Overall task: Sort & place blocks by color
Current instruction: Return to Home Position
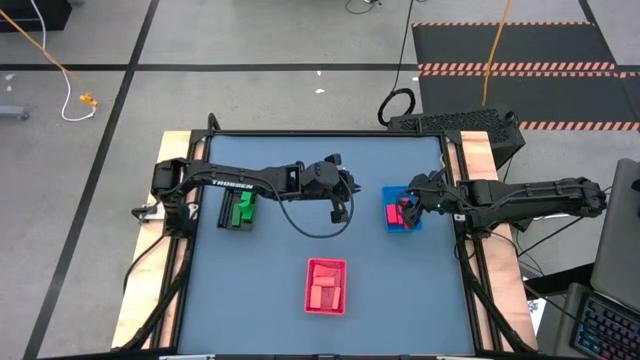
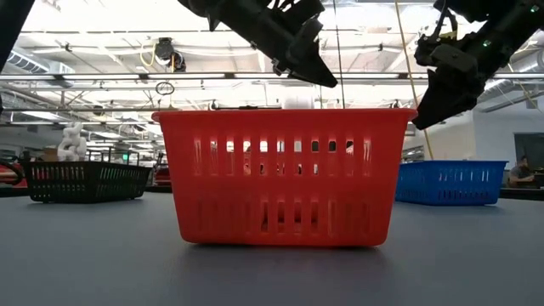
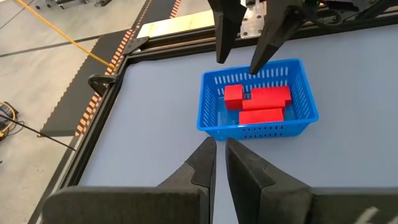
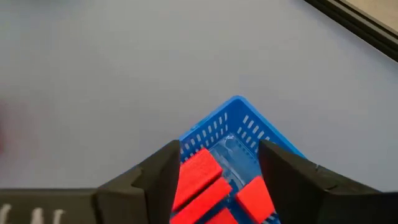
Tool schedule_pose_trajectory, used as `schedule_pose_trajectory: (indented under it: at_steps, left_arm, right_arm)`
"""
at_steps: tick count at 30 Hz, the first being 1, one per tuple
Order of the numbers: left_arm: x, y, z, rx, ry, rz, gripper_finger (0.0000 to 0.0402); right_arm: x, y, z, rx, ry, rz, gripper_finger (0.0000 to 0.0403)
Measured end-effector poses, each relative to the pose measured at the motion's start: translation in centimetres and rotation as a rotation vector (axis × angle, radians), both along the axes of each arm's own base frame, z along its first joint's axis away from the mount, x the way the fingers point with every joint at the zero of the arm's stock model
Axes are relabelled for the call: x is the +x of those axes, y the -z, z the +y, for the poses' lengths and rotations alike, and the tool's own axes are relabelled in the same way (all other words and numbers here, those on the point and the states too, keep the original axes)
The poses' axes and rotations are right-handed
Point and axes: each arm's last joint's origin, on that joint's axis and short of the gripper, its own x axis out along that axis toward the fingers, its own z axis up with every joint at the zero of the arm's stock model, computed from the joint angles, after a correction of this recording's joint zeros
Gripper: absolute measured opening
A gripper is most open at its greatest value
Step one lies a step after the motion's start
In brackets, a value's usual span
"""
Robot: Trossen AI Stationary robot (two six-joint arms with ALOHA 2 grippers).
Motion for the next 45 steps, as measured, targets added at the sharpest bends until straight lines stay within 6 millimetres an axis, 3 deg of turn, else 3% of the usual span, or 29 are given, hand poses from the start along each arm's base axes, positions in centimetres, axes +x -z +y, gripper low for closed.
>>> schedule_pose_trajectory:
  at_steps: [6, 12, 19, 24, 28, 34, 38, 45]
  left_arm:
    - [0.1, 0.0, 0.0, -0.015, 0.051, -0.007, 0.0037]
    - [0.1, -0.6, 1.9, -0.157, 0.179, -0.089, 0.0037]
    - [0.4, -1.3, 2.1, -0.194, 0.213, -0.167, 0.0037]
    - [0.1, -1.6, 2.2, -0.244, 0.305, -0.225, 0.0037]
    - [-2.0, -1.9, 2.9, -0.256, 0.281, -0.32, 0.0037]
    - [-8.0, -2.2, 3.5, -0.254, 0.21, -0.471, 0.0037]
    - [-11.6, -2.0, 3.0, -0.244, 0.167, -0.532, 0.0037]
    - [-16.1, -1.7, 1.1, -0.271, 0.114, -0.558, 0.0037]
  right_arm:
    - [0.9, -0.9, 0.0, -0.062, -0.063, -0.095, 0.022]
    - [2.0, -2.1, 0.5, -0.12, -0.208, -0.244, 0.0211]
    - [2.7, -1.0, 1.4, -0.221, -0.409, -0.384, 0.021]
    - [2.7, -0.7, 1.5, -0.268, -0.44, -0.388, 0.021]
    - [2.7, -0.8, 1.5, -0.273, -0.438, -0.407, 0.021]
    - [2.9, -1.3, 1.6, -0.279, -0.463, -0.465, 0.021]
    - [3.0, -2.0, 1.7, -0.287, -0.476, -0.539, 0.021]
    - [3.0, -3.3, 1.4, -0.328, -0.472, -0.552, 0.021]
